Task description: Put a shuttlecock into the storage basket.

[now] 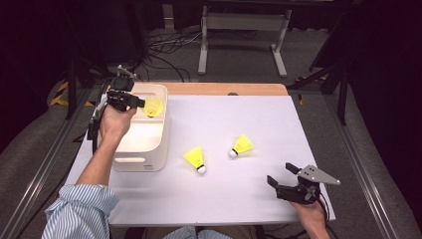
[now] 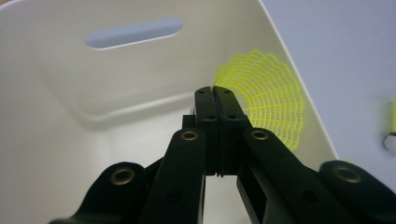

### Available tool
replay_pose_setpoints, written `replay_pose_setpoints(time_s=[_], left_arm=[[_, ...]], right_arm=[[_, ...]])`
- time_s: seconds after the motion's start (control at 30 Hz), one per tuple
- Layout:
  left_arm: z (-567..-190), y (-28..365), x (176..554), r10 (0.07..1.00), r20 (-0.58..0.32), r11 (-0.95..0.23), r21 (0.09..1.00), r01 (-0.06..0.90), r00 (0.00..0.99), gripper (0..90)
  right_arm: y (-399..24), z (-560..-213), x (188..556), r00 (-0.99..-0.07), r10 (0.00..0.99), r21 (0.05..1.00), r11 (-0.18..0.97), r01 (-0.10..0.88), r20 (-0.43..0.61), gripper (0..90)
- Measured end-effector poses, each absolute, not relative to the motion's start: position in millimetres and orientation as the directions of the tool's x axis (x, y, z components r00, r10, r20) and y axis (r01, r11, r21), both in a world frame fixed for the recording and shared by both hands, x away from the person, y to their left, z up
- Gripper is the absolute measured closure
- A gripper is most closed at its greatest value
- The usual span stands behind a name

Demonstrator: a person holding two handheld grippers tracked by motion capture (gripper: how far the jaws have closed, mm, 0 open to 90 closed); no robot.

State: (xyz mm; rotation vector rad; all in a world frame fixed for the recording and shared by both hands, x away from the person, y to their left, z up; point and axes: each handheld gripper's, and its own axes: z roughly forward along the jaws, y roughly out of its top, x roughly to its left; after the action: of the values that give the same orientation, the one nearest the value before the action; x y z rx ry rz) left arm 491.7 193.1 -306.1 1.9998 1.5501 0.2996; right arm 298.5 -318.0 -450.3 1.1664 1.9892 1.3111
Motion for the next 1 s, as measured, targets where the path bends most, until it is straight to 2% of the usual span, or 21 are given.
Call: replay_pose_setpoints(time_s=[0.67, 1.0], left_arm=[[-333, 192, 505, 0.946, -0.167, -0.152, 0.525, 0.838, 0.277, 89.9], [-340, 187, 511, 0.952, -0.123, -0.189, 0.486, 0.853, 0.281, 89.6]], right_arm=[[-318, -451, 299, -0.518, 0.853, 0.904, 0.177, 0.390, 0.056, 12.8], [-317, -451, 299, -0.523, 0.850, 0.903, 0.180, 0.390, 0.056, 12.8]])
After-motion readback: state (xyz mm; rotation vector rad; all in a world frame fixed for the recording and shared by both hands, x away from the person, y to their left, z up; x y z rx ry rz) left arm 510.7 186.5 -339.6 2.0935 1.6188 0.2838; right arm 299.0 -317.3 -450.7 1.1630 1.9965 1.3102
